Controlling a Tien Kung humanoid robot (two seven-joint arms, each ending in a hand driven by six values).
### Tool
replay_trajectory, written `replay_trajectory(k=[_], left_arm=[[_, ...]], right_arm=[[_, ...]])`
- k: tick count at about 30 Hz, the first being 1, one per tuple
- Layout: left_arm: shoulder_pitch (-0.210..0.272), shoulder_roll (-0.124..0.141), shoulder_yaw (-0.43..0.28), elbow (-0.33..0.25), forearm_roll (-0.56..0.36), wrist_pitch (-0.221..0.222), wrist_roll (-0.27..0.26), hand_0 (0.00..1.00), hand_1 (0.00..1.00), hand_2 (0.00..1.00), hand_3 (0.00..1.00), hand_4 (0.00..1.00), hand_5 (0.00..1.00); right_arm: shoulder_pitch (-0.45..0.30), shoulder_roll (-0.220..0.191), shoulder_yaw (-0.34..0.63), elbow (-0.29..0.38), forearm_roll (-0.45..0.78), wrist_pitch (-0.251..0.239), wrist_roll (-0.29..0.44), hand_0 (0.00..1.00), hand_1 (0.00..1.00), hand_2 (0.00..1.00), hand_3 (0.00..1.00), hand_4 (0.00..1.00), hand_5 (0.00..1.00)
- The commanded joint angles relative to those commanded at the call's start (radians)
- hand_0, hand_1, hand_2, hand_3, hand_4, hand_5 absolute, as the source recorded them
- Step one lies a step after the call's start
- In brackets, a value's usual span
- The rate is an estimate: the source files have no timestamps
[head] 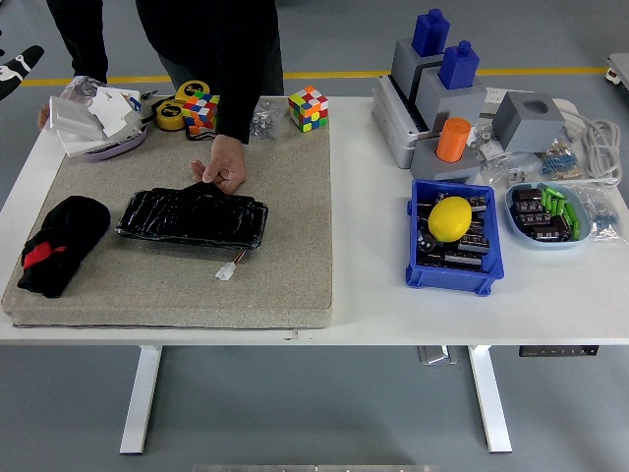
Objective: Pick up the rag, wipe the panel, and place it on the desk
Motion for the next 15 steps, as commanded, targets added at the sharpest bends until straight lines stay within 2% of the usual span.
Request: replay_trajectory(k=[2,6,11,12,15], left_arm=[[-0.015,0.013,-0.012,-0.025,0.001,-0.009,0.012,0.385,0.609,0.682,0.758,0.998,0.701],[-0.065,0.052,-0.026,-0.067,-0.012,-0.067,0.075,0.384,0.606,0.676,0.752,0.998,0.694],[-0.151,0.136,0.009,-0.054,-0.127,-0.074,0.083,0.383,0.606,0.675,0.753,0.998,0.674],[-0.159,0.146,0.010,-0.058,-0.131,-0.079,0.089,0.383,0.606,0.675,0.753,0.998,0.674],[-0.207,0.205,0.031,-0.078,-0.168,-0.094,0.101,0.383,0.606,0.675,0.753,0.998,0.674]], right_arm=[[-0.001,0.000,0.000,0.000,0.001,0.000,0.001,0.713,0.608,0.671,0.605,0.998,0.584],[-0.004,0.001,0.002,-0.001,0.001,0.000,0.002,0.712,0.607,0.671,0.605,0.998,0.583],[0.001,0.002,0.002,-0.004,0.004,-0.004,0.004,0.713,0.608,0.671,0.605,0.998,0.582],[0.001,0.001,0.002,-0.004,0.003,-0.004,0.004,0.713,0.608,0.671,0.605,0.998,0.582],[0.002,-0.001,0.002,-0.005,0.003,-0.007,0.003,0.713,0.608,0.671,0.605,0.998,0.582]])
